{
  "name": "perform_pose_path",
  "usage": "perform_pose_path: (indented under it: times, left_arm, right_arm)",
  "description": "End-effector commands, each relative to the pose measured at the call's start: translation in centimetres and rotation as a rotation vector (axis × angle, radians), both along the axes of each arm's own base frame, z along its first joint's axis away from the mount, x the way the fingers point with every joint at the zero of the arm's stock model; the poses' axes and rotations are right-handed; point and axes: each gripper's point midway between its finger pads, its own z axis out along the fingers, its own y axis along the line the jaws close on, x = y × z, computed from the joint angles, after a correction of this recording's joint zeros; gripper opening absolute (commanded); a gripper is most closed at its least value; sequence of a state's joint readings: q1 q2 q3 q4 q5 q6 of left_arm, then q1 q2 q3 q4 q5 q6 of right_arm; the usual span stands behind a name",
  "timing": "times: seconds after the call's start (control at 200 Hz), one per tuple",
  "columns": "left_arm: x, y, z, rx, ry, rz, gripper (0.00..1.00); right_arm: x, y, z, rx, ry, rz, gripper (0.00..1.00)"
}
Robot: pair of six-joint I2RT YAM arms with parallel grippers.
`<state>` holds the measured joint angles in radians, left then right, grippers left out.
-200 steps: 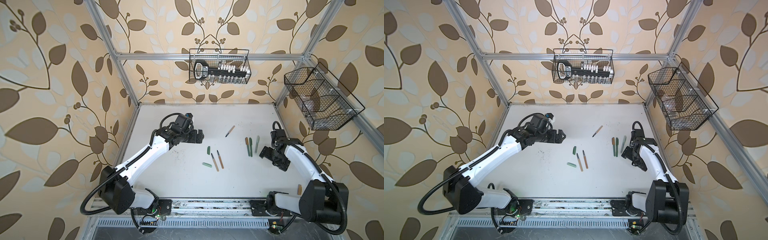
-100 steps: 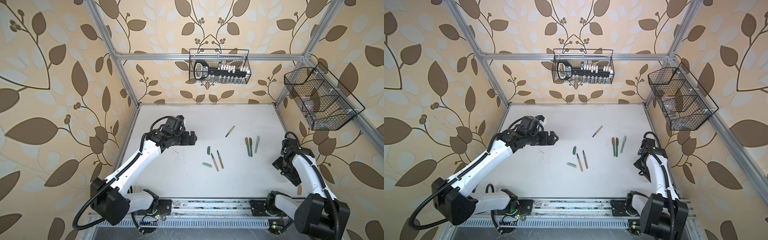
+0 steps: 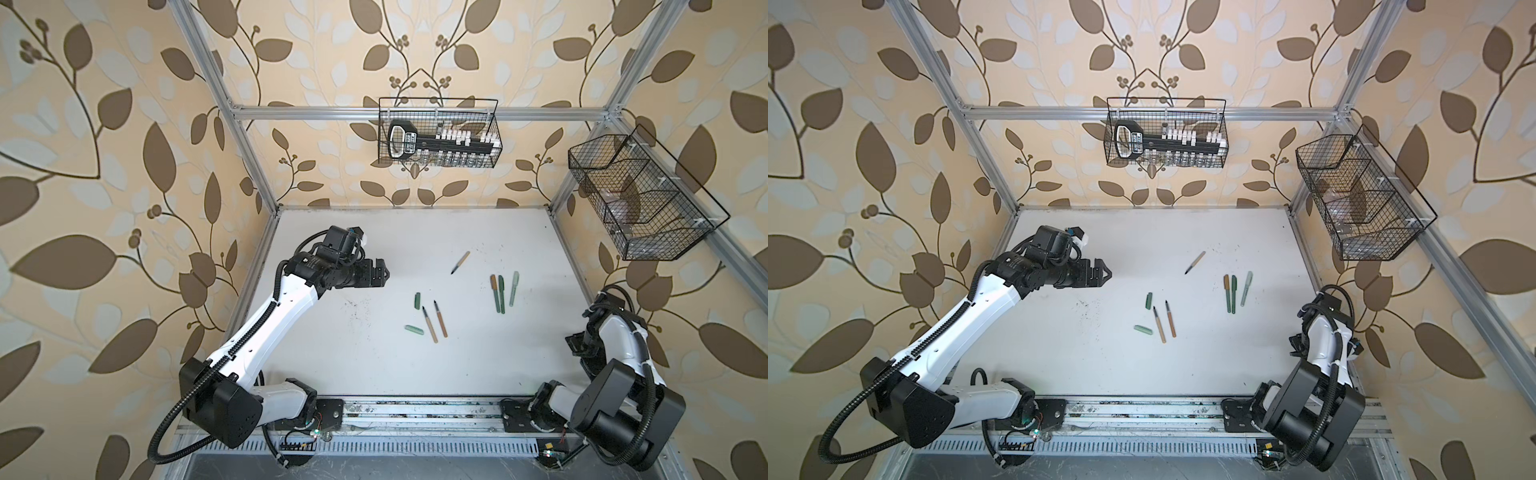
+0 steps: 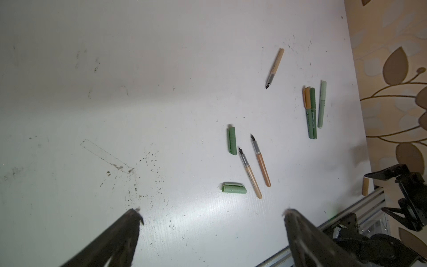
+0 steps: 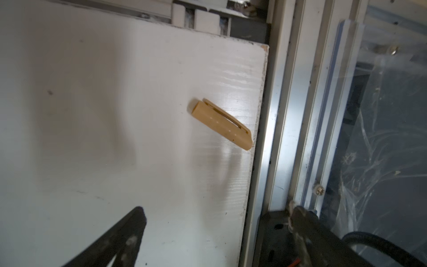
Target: Insert the pens into the pen caps
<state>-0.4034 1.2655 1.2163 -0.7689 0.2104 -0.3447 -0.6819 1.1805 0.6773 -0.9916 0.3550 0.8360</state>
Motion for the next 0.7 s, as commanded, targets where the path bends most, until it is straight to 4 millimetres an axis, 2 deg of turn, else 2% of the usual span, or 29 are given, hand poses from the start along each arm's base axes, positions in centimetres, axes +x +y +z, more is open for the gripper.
perform_pose_path:
  times: [0.0, 0.15, 0.385, 0.695]
  left_arm:
    - [-0.1, -0.1, 1.1, -0.024, -0.010, -0.012, 0.99]
    - [0.0, 0.0, 1.1, -0.027, -0.019, 0.005, 0.99]
    - [1.0, 0.0, 1.3, -0.010, -0.024, 0.011, 0.99]
    - [2.3, -0.6, 1.0, -0.003, -0.013, 0.007, 0.99]
  right_arm:
    - [1.2, -2.1, 0.8, -0.068, -0.041, 0.018, 1.00]
    - [0.2, -3.3, -0.2, -0.032, -0.111, -0.067, 1.00]
    - [1.2, -4.1, -1.9, 0.031, -0.181, -0.046, 1.00]
    - [1.6, -3.0, -4.7, 0.123, -0.178, -0.026, 0.97]
